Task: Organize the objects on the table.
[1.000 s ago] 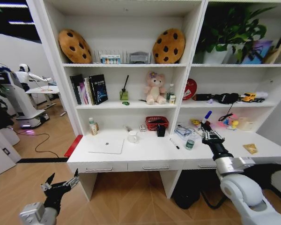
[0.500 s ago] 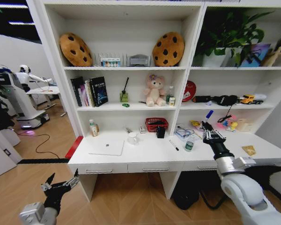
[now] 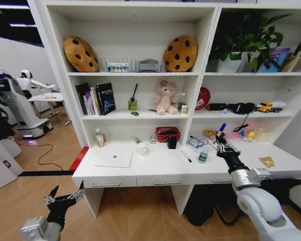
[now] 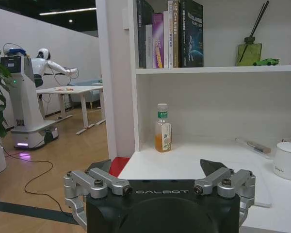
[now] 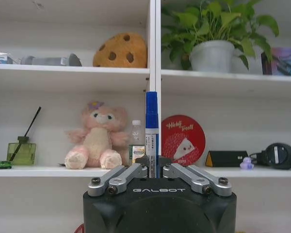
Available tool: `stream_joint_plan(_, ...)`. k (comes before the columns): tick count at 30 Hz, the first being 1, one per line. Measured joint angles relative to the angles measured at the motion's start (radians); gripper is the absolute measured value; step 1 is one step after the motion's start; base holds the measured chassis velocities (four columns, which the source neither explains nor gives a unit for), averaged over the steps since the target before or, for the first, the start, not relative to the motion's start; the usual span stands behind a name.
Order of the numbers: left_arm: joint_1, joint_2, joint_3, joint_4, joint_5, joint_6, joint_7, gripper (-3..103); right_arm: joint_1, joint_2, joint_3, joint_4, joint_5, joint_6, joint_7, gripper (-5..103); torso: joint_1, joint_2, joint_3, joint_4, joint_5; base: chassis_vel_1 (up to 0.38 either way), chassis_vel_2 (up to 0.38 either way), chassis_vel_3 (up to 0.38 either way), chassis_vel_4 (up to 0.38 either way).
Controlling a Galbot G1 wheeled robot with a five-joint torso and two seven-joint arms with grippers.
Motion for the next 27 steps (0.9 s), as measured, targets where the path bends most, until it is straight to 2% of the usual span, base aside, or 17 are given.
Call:
stream_joint_plan(11, 0.000, 0.000, 0.000, 0.000, 0.000, 0.000, 0.000, 100, 0.015, 0.004, -0.035, -0.008, 0.073, -0.026, 0.027, 9, -0.002, -0.005, -0.003, 0.0001, 0.0001, -0.214, 0.213, 0.214, -0.231)
stream_joint_plan(19, 0.000, 0.000, 0.000, 0.000, 0.000, 0.000, 0.000, 100, 0.014, 0.008, -0.036, -0.011, 0.073, -0.018, 0.027, 9, -0.003, -0.006, -0.003, 0.0001, -0.0002, -0.306, 0.304, 0.297, -0.323)
stream_joint_plan(21, 0.000, 0.000, 0.000, 0.000, 0.000, 0.000, 0.000, 100, 0.013, 0.009, -0.037, -0.012, 0.070, 0.004, 0.027, 9, -0.003, -0.007, -0.004, 0.0004, 0.0002, -0.291, 0.288, 0.341, -0.300)
stream_joint_plan(22, 0.000, 0.000, 0.000, 0.000, 0.000, 0.000, 0.000, 100, 0.012, 0.010, -0.037, -0.011, 0.067, 0.008, 0.029, 9, -0.002, -0.008, -0.004, -0.0002, -0.0005, -0.198, 0.264, 0.255, -0.270)
stream_joint_plan(24, 0.000, 0.000, 0.000, 0.000, 0.000, 0.000, 0.000, 100, 0.009, 0.012, -0.038, -0.010, 0.065, 0.008, 0.033, 9, -0.002, -0.008, -0.004, 0.0007, 0.0000, -0.198, 0.264, 0.152, -0.173)
stream_joint_plan(25, 0.000, 0.000, 0.000, 0.000, 0.000, 0.000, 0.000, 100, 0.002, 0.016, -0.043, -0.011, 0.056, 0.004, 0.034, 9, -0.002, -0.009, -0.004, 0.0005, 0.0006, -0.168, 0.154, 0.152, 0.004)
stream_joint_plan(27, 0.000, 0.000, 0.000, 0.000, 0.000, 0.000, 0.000, 100, -0.009, 0.025, -0.052, -0.018, 0.049, -0.004, 0.036, 9, -0.003, -0.009, -0.005, -0.0002, -0.0007, -0.140, 0.097, 0.011, -0.030)
